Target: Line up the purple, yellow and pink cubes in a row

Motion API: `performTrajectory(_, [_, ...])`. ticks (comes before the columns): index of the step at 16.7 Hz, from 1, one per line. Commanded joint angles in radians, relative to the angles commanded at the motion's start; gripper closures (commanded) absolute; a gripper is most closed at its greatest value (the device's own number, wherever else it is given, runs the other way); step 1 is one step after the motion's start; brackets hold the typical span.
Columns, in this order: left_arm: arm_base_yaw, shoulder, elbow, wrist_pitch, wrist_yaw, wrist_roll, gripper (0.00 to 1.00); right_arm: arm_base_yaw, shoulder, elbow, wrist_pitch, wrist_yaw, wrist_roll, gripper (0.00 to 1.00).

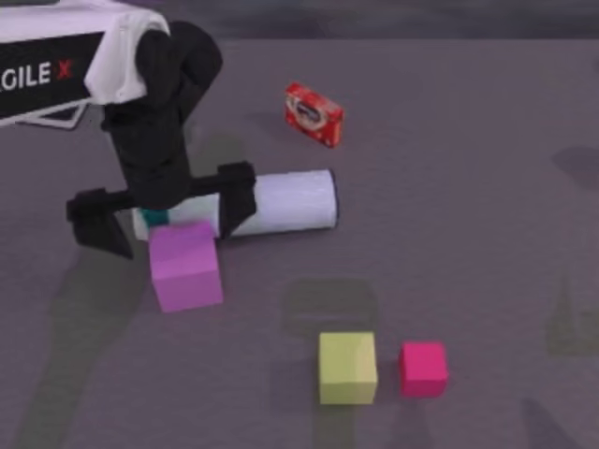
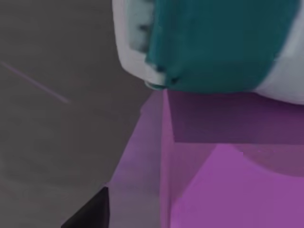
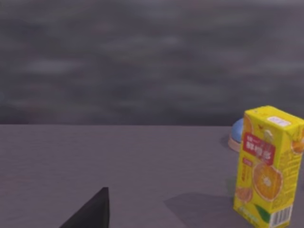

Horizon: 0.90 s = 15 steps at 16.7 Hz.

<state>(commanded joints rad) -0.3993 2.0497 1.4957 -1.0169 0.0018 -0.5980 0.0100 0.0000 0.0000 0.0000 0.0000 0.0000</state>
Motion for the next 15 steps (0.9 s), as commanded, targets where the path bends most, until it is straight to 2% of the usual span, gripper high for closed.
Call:
performTrajectory(4, [0.0, 0.062, -0.101, 0.17, 0.0, 0.0, 0.0, 0.0, 0.0, 0.0, 0.0, 0.0, 0.0, 0.0])
performTrajectory(9, [-0.001, 0.077, -0.122, 0.199, 0.001, 0.0, 0.0, 0.0, 0.0, 0.0, 0.0, 0.0, 0.0, 0.0])
performTrajectory(15, [-0.001, 0.077, -0.122, 0.199, 0.001, 0.0, 0.45, 0.0, 0.0, 0.0, 0.0, 0.0, 0.0, 0.0])
